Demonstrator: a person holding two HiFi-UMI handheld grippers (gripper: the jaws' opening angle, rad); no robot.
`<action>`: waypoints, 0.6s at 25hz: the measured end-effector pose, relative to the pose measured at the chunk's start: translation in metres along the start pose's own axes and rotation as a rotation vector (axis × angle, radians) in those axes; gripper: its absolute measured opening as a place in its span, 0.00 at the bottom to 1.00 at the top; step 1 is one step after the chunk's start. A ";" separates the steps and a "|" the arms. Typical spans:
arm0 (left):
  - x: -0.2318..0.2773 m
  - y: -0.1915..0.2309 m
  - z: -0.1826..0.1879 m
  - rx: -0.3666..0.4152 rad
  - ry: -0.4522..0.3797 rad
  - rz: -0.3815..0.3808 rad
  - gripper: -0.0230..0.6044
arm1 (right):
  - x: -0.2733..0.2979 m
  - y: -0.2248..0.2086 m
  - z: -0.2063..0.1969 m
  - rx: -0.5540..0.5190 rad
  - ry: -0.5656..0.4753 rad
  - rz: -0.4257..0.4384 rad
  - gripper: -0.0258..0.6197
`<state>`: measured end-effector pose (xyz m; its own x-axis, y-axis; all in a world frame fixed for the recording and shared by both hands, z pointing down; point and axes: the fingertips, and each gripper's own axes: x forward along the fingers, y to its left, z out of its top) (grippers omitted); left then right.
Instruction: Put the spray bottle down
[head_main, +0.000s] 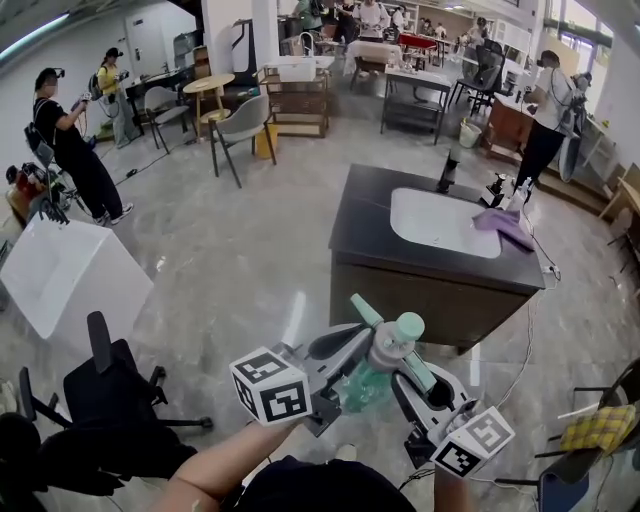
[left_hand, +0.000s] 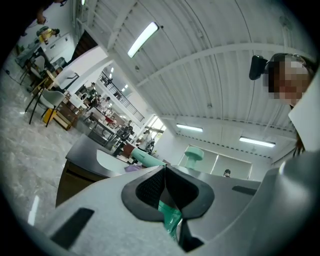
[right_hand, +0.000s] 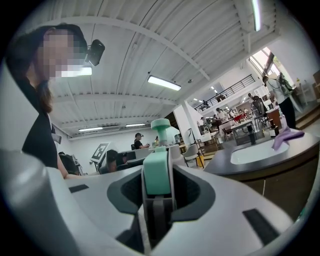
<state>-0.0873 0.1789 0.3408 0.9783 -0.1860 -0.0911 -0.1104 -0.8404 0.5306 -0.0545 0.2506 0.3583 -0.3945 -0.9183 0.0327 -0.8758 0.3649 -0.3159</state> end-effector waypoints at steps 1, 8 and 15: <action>0.003 0.000 0.000 0.002 -0.001 0.004 0.06 | -0.001 -0.004 0.001 -0.001 0.001 0.005 0.21; 0.025 0.001 -0.008 0.003 -0.016 0.025 0.06 | -0.008 -0.028 0.004 -0.012 0.004 0.033 0.21; 0.044 -0.001 -0.011 0.013 -0.022 0.037 0.06 | -0.018 -0.047 0.012 -0.017 -0.009 0.051 0.21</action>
<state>-0.0423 0.1777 0.3457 0.9694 -0.2285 -0.0903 -0.1492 -0.8394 0.5227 -0.0025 0.2480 0.3615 -0.4364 -0.8997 0.0087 -0.8591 0.4138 -0.3012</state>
